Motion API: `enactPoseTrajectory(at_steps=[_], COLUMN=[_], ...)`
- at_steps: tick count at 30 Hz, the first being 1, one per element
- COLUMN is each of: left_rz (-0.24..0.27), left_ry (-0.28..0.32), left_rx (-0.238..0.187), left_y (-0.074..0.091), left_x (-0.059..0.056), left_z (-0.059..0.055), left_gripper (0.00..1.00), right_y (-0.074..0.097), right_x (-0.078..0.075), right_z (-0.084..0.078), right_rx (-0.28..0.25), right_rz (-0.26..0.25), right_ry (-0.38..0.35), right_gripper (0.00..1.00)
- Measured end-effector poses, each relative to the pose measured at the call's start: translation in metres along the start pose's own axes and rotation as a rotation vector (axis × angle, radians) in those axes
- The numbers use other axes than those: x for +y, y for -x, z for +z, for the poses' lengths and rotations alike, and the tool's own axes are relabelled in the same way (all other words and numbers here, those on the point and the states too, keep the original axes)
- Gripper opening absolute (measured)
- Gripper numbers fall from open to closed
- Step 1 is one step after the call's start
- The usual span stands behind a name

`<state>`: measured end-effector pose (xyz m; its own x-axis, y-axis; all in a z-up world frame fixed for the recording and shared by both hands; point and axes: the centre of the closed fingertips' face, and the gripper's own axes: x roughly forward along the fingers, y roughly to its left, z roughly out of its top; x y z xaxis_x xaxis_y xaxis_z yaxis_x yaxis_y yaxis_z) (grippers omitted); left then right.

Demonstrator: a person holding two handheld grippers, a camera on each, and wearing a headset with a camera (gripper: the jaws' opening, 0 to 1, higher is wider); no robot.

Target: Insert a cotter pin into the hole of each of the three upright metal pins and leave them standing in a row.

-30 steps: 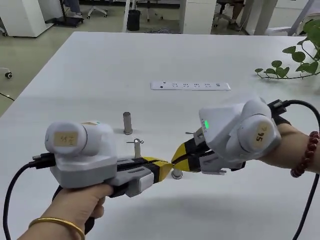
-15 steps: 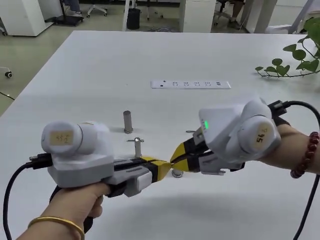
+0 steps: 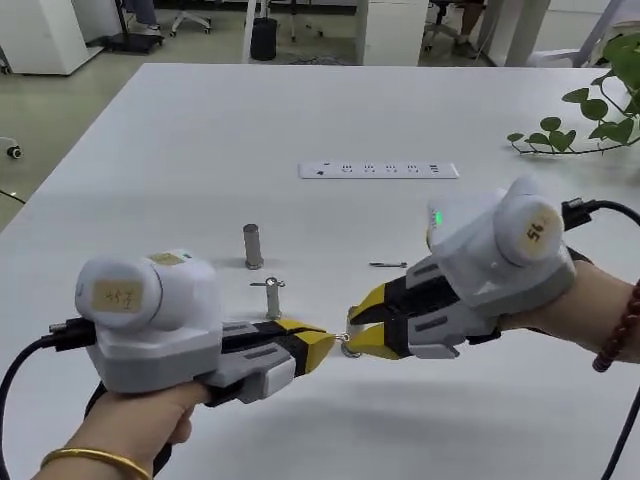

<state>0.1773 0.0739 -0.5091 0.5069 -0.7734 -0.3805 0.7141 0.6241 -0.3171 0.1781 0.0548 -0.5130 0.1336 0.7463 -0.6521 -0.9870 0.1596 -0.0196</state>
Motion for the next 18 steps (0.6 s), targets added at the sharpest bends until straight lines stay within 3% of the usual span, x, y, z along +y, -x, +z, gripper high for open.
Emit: enactPoseTrajectory(at_steps=[1, 7, 12, 18], left_rz=[0.000, -0.026, -0.061, -0.118], left_ry=[-0.011, -0.078, -0.148, -0.205], left_rx=[0.006, 0.013, 0.004, 0.021], left_y=[0.000, 0.003, 0.005, 0.004], left_x=[0.000, -0.002, -0.010, -0.019], left_z=[-0.001, -0.006, -0.003, -0.004], left_gripper=[0.00, 0.00, 0.00, 0.00], right_y=[0.001, 0.003, 0.004, 0.007], right_x=[0.000, 0.004, 0.009, 0.021], right_z=[-0.001, -0.006, -0.008, -0.007], right_rx=[-0.014, -0.062, -0.101, -0.126], right_rz=[0.007, 0.062, 0.116, 0.190], right_ry=[-0.052, -0.201, -0.277, -0.314], right_gripper=[0.09, 0.11, 0.12, 0.12])
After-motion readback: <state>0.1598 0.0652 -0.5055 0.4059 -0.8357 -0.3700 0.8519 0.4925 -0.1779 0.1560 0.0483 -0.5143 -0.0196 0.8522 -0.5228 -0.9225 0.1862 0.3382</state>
